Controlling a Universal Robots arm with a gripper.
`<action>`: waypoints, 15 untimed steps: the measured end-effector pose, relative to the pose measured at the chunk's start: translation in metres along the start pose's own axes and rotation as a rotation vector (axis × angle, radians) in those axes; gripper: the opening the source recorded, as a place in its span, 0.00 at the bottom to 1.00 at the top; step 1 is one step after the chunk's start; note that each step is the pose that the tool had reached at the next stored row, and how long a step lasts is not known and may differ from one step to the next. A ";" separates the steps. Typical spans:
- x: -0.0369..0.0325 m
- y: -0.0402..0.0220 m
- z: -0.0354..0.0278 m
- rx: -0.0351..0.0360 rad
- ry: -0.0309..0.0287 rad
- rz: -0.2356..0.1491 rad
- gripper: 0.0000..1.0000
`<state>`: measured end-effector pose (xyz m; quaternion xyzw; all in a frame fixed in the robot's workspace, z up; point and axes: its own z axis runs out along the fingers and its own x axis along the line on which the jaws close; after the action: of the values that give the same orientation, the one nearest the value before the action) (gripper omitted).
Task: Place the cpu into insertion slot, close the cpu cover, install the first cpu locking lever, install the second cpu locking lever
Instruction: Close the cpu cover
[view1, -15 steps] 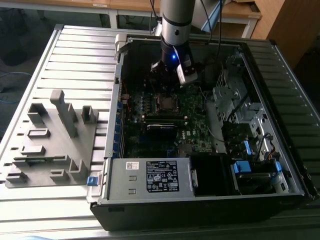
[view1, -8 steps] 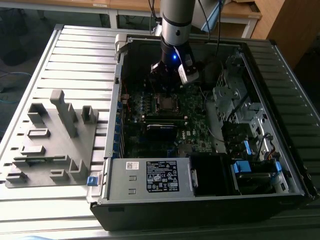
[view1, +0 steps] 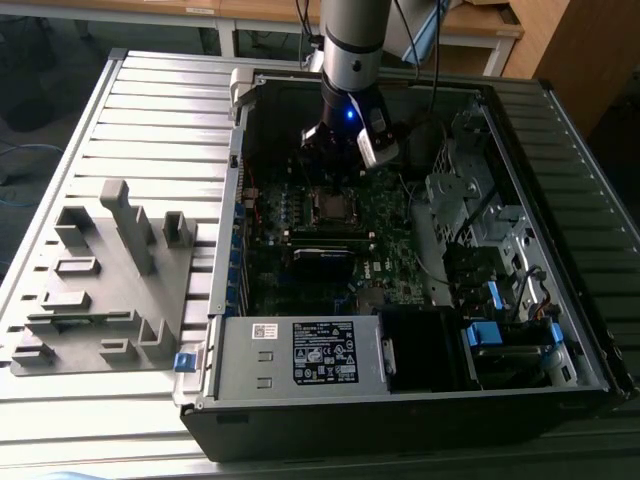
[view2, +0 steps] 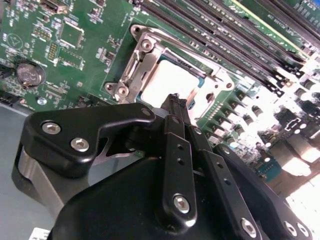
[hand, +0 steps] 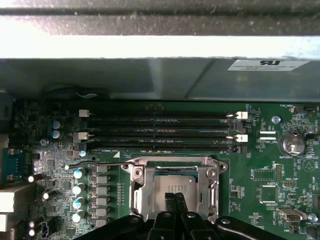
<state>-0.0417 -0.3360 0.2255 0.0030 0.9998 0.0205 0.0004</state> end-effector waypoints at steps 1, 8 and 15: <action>0.0001 0.0000 -0.0001 0.0003 0.0034 0.000 0.11; 0.0005 -0.0001 0.0001 0.0005 0.0041 -0.015 0.11; 0.0154 -0.0024 0.0029 0.0004 0.0042 -0.016 0.11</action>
<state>-0.0571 -0.3382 0.2225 -0.0048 0.9998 0.0203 -0.0016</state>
